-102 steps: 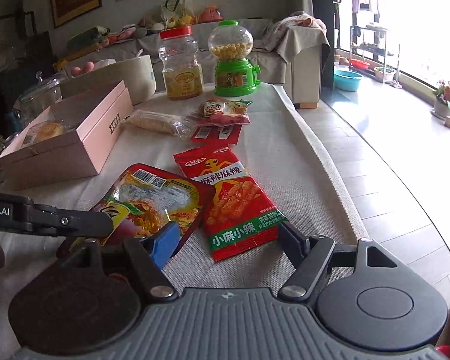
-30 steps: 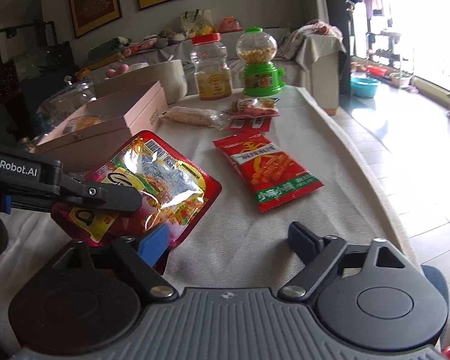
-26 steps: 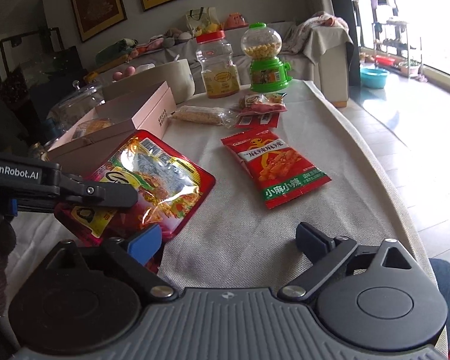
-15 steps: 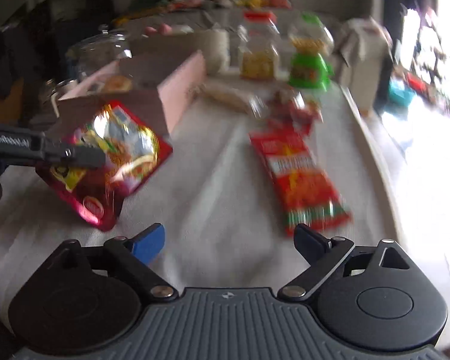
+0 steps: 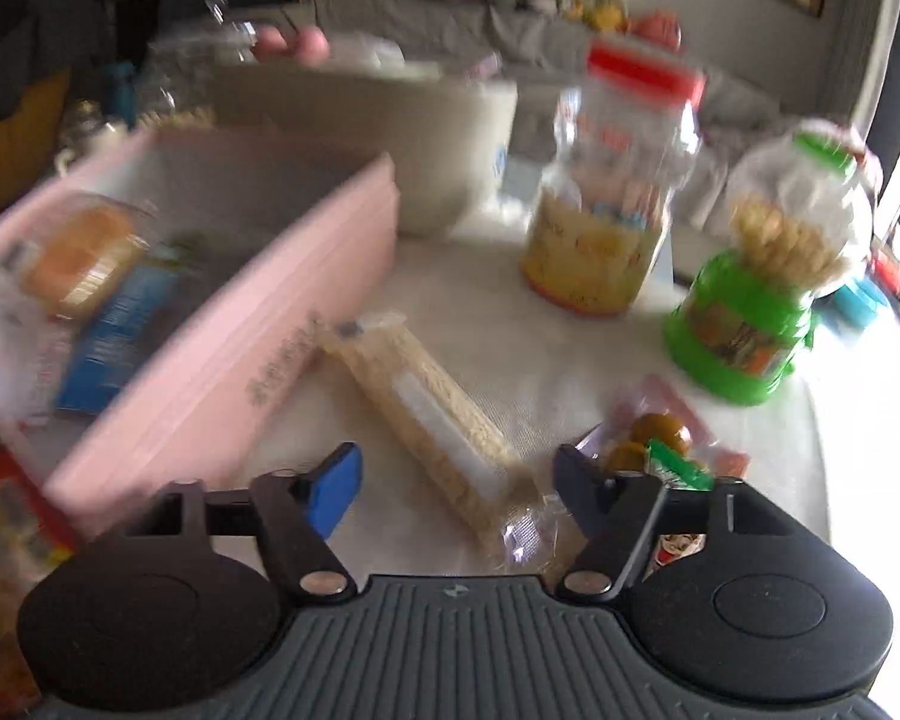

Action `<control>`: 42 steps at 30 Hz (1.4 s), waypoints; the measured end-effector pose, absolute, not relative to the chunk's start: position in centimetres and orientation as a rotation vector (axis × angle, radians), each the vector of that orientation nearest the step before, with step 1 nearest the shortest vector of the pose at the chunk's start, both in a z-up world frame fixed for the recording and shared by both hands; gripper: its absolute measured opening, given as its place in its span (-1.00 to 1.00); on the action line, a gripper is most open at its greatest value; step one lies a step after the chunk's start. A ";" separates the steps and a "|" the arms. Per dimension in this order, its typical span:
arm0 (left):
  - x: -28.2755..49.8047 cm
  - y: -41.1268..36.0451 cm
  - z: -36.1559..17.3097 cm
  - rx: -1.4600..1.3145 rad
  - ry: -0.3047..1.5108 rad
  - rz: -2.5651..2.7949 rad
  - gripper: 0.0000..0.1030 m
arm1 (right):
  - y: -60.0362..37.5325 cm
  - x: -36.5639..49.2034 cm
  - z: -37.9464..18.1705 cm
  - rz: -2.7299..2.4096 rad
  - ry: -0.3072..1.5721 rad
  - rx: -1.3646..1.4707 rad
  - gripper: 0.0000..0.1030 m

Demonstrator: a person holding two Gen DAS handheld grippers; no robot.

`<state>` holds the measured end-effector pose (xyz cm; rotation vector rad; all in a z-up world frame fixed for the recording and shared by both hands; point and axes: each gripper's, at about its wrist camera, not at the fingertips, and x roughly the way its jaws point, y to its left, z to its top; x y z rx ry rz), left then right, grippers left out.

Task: Organize snacks
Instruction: 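Grasp the clear wrapped rice cracker stick with the right tool while the left tool holds the bag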

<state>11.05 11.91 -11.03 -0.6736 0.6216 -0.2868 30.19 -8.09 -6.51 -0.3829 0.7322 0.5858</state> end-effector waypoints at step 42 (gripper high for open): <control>11.8 13.5 -13.0 -0.776 0.662 -0.357 -0.51 | -10.1 16.0 -6.0 0.566 0.787 -0.139 -0.38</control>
